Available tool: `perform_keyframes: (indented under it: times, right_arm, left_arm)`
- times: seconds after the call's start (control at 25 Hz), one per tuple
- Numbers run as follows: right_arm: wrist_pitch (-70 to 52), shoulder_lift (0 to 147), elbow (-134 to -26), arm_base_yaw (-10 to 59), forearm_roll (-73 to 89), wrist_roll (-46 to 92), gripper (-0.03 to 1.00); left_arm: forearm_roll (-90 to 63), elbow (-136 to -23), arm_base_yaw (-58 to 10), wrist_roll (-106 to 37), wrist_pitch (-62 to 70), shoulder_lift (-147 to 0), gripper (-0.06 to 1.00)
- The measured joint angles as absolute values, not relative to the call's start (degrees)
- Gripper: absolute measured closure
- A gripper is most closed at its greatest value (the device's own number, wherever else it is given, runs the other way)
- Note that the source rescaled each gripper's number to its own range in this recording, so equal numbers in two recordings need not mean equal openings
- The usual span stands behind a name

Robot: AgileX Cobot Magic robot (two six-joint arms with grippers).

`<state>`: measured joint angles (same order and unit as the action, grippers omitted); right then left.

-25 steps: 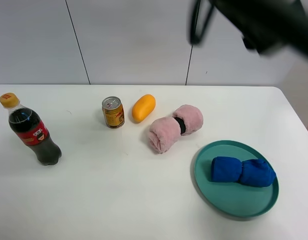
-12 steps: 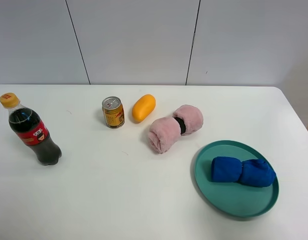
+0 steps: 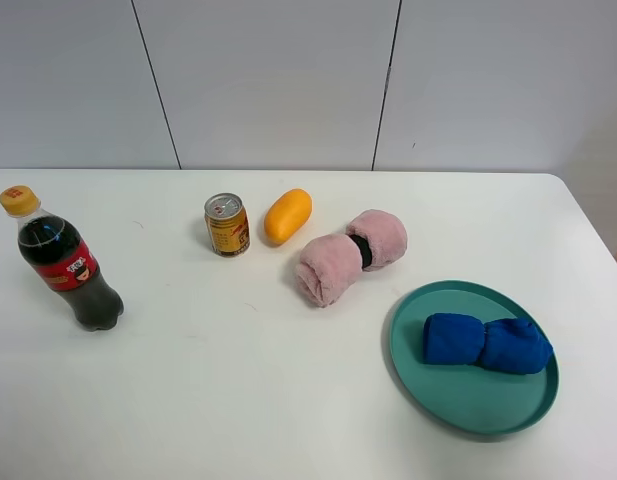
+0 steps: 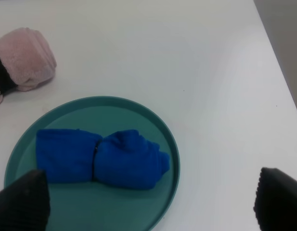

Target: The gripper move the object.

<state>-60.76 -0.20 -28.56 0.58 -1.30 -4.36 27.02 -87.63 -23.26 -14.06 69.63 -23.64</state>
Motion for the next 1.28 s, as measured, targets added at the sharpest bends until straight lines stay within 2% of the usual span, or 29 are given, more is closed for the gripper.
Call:
perform_keyframes:
  times: [0.08,0.36,0.52,0.72,0.96,1.28]
  right_arm:
    - [-60.76,-0.20,-28.56,0.58,-1.30,-4.36,-0.03]
    - [-60.76,-0.20,-28.56,0.58,-1.30,-4.36,-0.03]
    - [-60.76,-0.20,-28.56,0.58,-1.30,-4.36,-0.03]
    - [-60.76,-0.20,-28.56,0.58,-1.30,-4.36,-0.03]
    - [-60.76,-0.20,-28.56,0.58,-1.30,-4.36,-0.03]
    - [-60.76,-0.20,-28.56,0.58,-1.30,-4.36,-0.03]
  left_arm:
    - [24.01,-81.64,-19.06,-13.68,69.82,-19.35,0.15]
    - [12.27,-61.28,-3.33,-5.67,70.17,-11.58,-0.04]
    - [7.03,-49.89,4.36,-3.70,70.17,-10.41,-0.05]
    - [2.11,-38.52,10.34,-3.36,68.85,-6.03,-0.05]
    - [-1.76,-33.54,11.53,-3.32,65.27,0.23,-0.05]
    - [-4.83,-31.53,4.29,-4.64,65.05,0.40,-0.05]
